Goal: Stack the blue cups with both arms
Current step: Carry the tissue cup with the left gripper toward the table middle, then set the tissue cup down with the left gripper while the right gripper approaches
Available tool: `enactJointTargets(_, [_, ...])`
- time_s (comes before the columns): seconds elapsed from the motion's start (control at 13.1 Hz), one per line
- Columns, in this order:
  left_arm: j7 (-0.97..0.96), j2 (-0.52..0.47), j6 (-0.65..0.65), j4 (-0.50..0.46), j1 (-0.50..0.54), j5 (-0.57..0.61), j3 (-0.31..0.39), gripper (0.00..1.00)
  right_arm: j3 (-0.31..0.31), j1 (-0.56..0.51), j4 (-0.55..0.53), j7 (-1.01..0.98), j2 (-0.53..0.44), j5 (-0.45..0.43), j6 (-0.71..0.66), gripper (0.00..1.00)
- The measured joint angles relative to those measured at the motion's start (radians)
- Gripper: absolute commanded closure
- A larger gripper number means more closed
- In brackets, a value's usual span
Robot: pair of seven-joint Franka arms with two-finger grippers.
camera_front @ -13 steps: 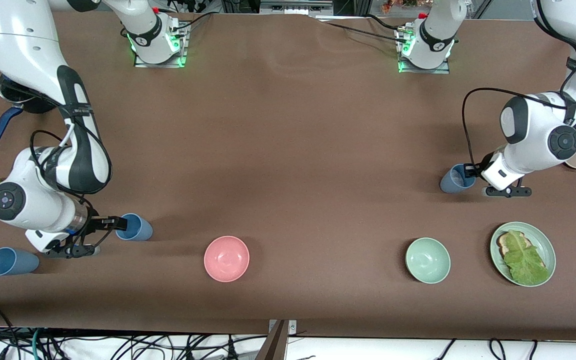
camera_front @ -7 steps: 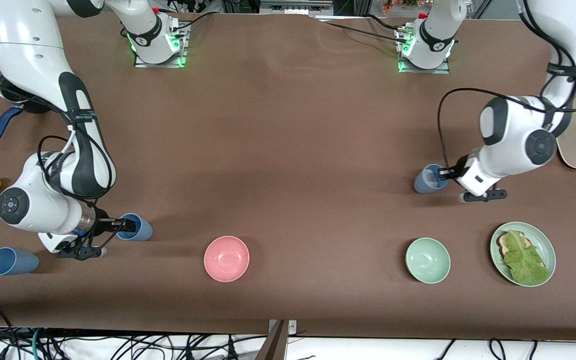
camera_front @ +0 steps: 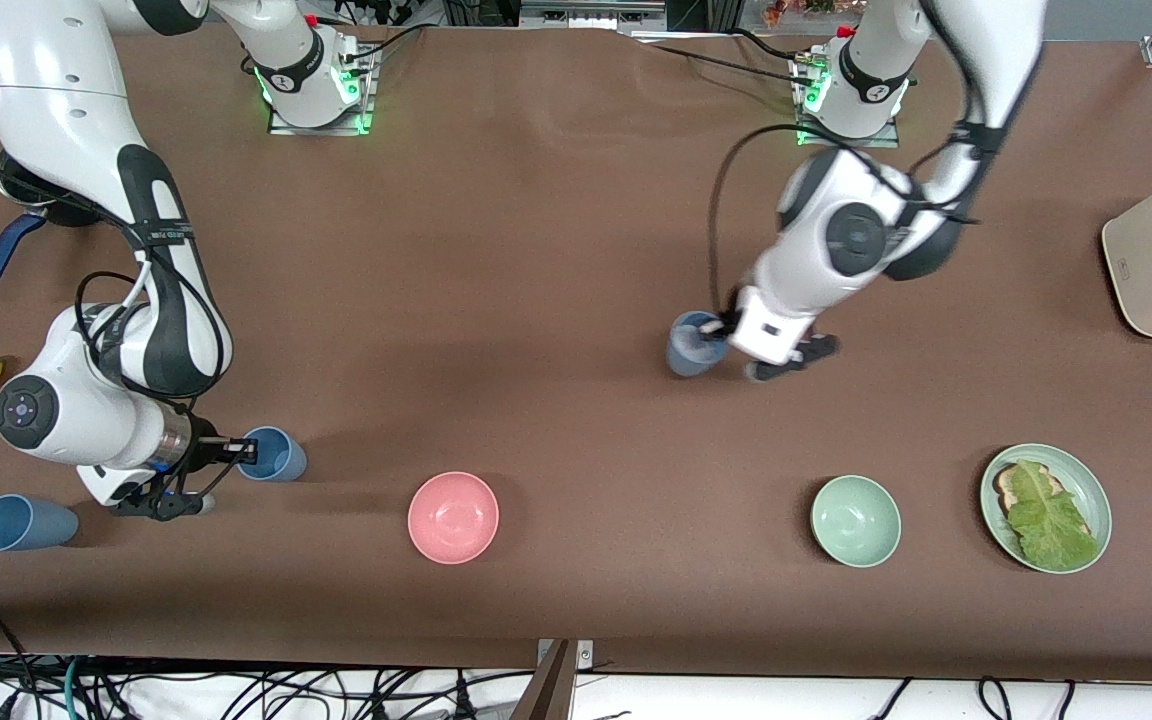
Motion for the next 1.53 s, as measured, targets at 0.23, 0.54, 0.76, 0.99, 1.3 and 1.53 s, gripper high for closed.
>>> enactJointTargets(0.23, [-0.129, 0.142, 0.003, 0.129, -0.099, 0.072, 0.002, 1.00, 0.001, 0.001, 0.000, 0.000, 0.002, 0.000, 0.000, 1.00])
enactJointTargets(0.54, [-0.181, 0.242, 0.003, 0.195, -0.119, 0.150, 0.007, 0.00, 0.006, 0.012, 0.049, -0.003, -0.002, -0.017, -0.080, 1.00])
enactJointTargets(0.76, [-0.181, 0.238, -0.024, 0.241, -0.106, 0.151, 0.024, 0.00, 0.007, 0.041, 0.173, 0.000, -0.026, -0.018, -0.293, 1.00])
enactJointTargets(0.99, [-0.148, 0.209, -0.123, 0.281, -0.052, 0.165, 0.042, 0.00, 0.011, 0.075, 0.288, 0.093, -0.071, -0.018, -0.506, 1.00])
enactJointTargets(1.3, [0.095, 0.163, -0.401, 0.365, 0.100, 0.166, 0.040, 0.00, 0.019, 0.236, 0.305, 0.369, -0.099, -0.018, -0.538, 1.00])
enactJointTargets(1.53, [0.319, 0.158, -0.510, 0.437, 0.244, 0.169, 0.044, 0.00, 0.020, 0.370, 0.305, 0.596, -0.097, -0.018, -0.534, 1.00])
